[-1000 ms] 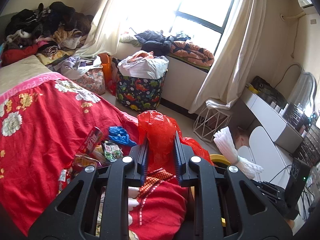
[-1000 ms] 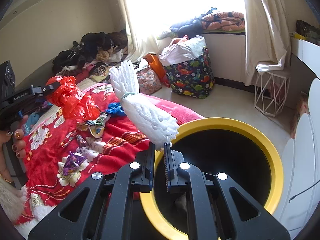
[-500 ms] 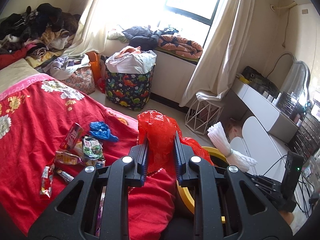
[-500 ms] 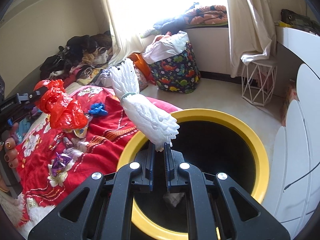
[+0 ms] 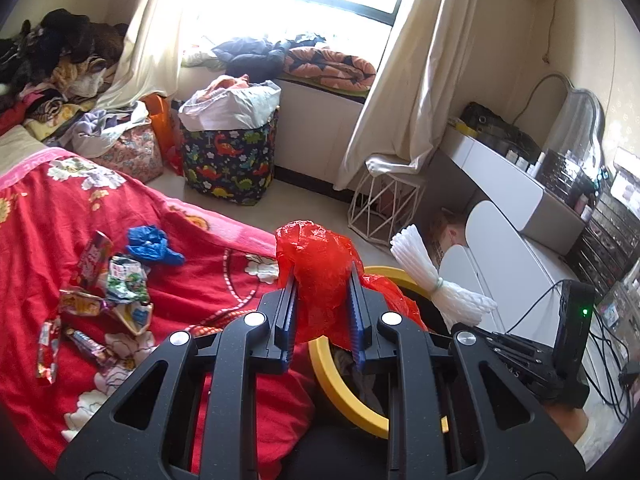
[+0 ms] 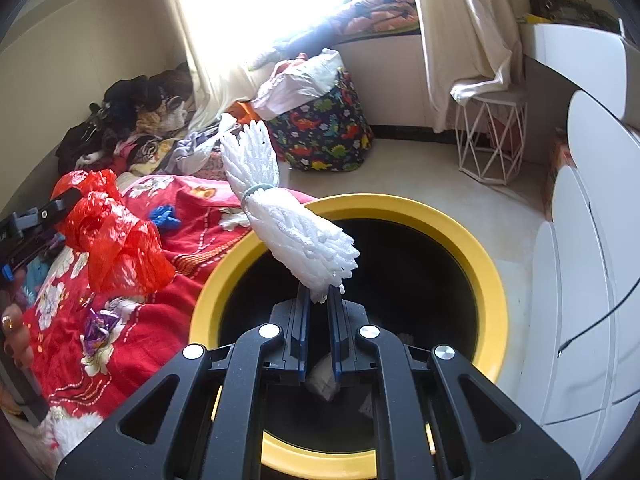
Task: Collect trash
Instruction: 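Open left tool over the bin while right tool drops the net inside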
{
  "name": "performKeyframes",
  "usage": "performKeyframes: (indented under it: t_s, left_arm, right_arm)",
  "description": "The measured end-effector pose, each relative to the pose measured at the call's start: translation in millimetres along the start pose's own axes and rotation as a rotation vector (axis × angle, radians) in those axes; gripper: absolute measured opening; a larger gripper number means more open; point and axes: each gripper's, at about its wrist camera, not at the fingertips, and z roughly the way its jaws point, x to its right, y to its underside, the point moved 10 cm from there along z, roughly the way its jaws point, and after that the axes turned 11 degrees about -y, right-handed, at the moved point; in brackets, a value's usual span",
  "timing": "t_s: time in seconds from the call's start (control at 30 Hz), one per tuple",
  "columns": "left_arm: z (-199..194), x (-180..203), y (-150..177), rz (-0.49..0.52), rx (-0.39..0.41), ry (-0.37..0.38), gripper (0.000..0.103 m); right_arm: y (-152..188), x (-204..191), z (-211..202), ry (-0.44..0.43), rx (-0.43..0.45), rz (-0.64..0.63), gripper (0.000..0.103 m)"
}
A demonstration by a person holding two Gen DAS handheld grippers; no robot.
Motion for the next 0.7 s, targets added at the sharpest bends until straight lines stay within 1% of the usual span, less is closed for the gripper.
performKeyframes:
  t_s: [0.27,0.6,0.67,0.7]
  left_arm:
    - [16,22,16,0.044,-0.045,0.022,0.016]
    - [34,49,31,0.088,-0.092,0.047,0.016]
    - [38,51,33,0.087,-0.103,0.055,0.017]
    - [40,53,34,0.084,-0.112,0.065,0.019]
  right_arm:
    - [7,25,-2,0.029,-0.008,0.069,0.009]
    - [13,44,-6,0.068,-0.023,0.094,0.010]
    - [13,49,-9,0.071,-0.020,0.102,0.017]
    - [12,52,-11,0.079,-0.015,0.108,0.029]
